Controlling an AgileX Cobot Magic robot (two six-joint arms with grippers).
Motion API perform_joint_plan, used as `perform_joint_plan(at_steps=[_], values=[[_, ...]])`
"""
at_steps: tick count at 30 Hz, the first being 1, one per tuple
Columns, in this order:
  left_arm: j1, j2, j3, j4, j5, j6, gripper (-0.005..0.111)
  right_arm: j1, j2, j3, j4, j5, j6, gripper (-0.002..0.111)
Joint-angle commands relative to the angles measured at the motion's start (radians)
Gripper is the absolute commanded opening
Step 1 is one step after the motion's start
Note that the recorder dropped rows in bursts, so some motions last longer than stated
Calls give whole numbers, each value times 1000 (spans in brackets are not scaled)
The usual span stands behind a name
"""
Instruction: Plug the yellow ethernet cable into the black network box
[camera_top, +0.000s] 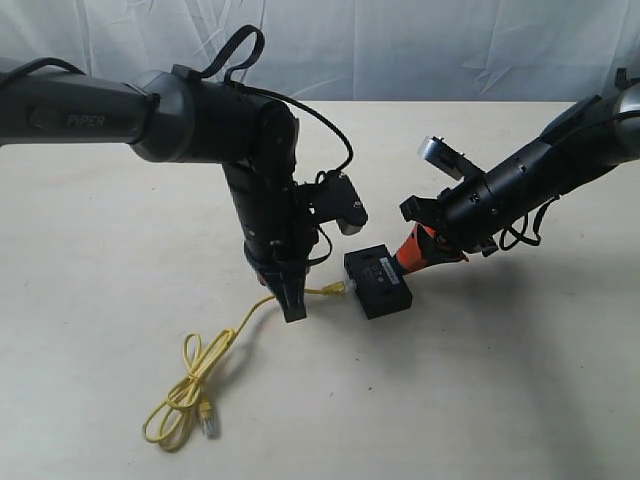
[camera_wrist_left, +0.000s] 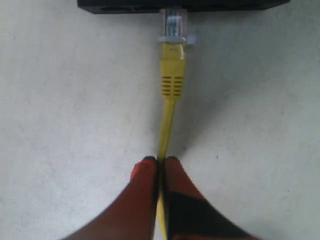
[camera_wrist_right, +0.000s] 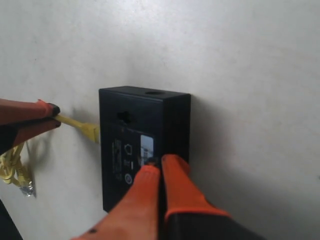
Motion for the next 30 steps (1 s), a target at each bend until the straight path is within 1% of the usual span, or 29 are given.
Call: perform_joint_plan(at_steps=[1,6,13,30], values=[[-3,-12,-5,-3,-14,-1,0,4,-8,4,-17,-15,-6,-1],[-3,-12,-5,-45,-14,24,0,4,-8,4,-15,-13,-6,-1],[-3,-2,-5,-39,7,24,0,4,-8,4,-15,-13,-6,-1],[-3,-1,-5,-39,-31,24,0,4,-8,4,-15,-15,-4,-1]])
